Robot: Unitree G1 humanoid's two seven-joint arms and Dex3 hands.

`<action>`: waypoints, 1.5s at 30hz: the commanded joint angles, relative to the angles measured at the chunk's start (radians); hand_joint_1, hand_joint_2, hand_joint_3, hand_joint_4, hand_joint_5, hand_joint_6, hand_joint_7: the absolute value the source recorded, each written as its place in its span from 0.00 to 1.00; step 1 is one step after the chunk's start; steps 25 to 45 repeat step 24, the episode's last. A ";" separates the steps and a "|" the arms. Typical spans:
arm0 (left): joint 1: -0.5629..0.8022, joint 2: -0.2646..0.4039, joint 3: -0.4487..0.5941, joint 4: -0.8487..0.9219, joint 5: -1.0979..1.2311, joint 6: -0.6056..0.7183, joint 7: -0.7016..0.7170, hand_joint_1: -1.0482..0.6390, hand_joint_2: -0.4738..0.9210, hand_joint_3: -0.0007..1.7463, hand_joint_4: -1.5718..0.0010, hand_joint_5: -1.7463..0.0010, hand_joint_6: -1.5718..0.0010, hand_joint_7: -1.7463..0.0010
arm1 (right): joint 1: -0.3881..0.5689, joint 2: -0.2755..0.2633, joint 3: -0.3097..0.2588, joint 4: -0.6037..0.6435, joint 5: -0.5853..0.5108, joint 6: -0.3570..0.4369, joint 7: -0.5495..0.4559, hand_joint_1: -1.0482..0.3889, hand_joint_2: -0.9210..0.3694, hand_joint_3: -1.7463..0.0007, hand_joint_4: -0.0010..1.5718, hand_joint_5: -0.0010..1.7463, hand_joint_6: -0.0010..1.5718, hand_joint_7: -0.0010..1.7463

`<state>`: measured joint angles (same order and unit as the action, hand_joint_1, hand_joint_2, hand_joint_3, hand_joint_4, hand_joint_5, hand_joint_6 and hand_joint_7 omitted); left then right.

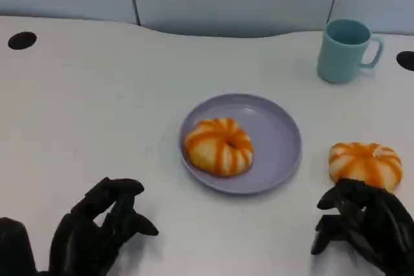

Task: Grasp the bread from the table and place it into the plate.

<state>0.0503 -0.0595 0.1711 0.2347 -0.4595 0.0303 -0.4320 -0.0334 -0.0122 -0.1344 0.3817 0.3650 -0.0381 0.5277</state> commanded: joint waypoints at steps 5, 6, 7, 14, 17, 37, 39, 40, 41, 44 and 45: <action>-0.023 -0.004 0.015 0.034 0.024 -0.030 0.029 0.35 1.00 0.22 0.61 0.01 0.67 0.24 | -0.032 -0.029 -0.028 0.060 0.007 -0.032 0.032 0.08 0.10 1.00 0.91 0.47 0.79 0.43; -0.029 -0.003 0.016 0.034 0.022 -0.019 0.036 0.35 1.00 0.22 0.61 0.01 0.67 0.24 | -0.033 -0.029 -0.027 0.061 0.003 -0.033 0.028 0.08 0.10 1.00 0.91 0.47 0.79 0.43; -0.035 0.001 0.018 0.038 0.019 -0.013 0.035 0.35 1.00 0.22 0.61 0.01 0.67 0.23 | -0.034 -0.029 -0.024 0.061 -0.007 -0.041 0.021 0.08 0.10 1.00 0.91 0.47 0.79 0.43; -0.053 0.004 0.033 0.063 0.003 -0.013 0.017 0.36 1.00 0.22 0.62 0.01 0.68 0.22 | -0.039 -0.027 -0.021 0.068 -0.016 -0.042 0.014 0.07 0.09 0.99 0.91 0.49 0.78 0.45; -0.065 0.005 0.037 0.086 -0.002 -0.022 0.001 0.36 1.00 0.21 0.62 0.01 0.68 0.23 | -0.044 -0.029 -0.021 0.074 -0.018 -0.040 0.013 0.08 0.08 1.00 0.90 0.49 0.77 0.47; -0.077 0.004 0.027 0.108 0.015 -0.040 -0.005 0.34 1.00 0.19 0.60 0.02 0.65 0.25 | -0.063 -0.031 -0.026 0.099 -0.015 -0.046 0.021 0.08 0.09 1.00 0.90 0.50 0.76 0.48; -0.077 0.004 0.027 0.108 0.015 -0.040 -0.005 0.34 1.00 0.19 0.60 0.02 0.65 0.25 | -0.063 -0.031 -0.026 0.099 -0.015 -0.046 0.021 0.08 0.09 1.00 0.90 0.50 0.76 0.48; -0.077 0.004 0.027 0.108 0.015 -0.040 -0.005 0.34 1.00 0.19 0.60 0.02 0.65 0.25 | -0.063 -0.031 -0.026 0.099 -0.015 -0.046 0.021 0.08 0.09 1.00 0.90 0.50 0.76 0.48; -0.077 0.004 0.027 0.108 0.015 -0.040 -0.005 0.34 1.00 0.19 0.60 0.02 0.65 0.25 | -0.063 -0.031 -0.026 0.099 -0.015 -0.046 0.021 0.08 0.09 1.00 0.90 0.50 0.76 0.48; -0.077 0.004 0.027 0.108 0.015 -0.040 -0.005 0.34 1.00 0.19 0.60 0.02 0.65 0.25 | -0.063 -0.031 -0.026 0.099 -0.015 -0.046 0.021 0.08 0.09 1.00 0.90 0.50 0.76 0.48; -0.077 0.004 0.027 0.108 0.015 -0.040 -0.005 0.34 1.00 0.19 0.60 0.02 0.65 0.25 | -0.063 -0.031 -0.026 0.099 -0.015 -0.046 0.021 0.08 0.09 1.00 0.90 0.50 0.76 0.48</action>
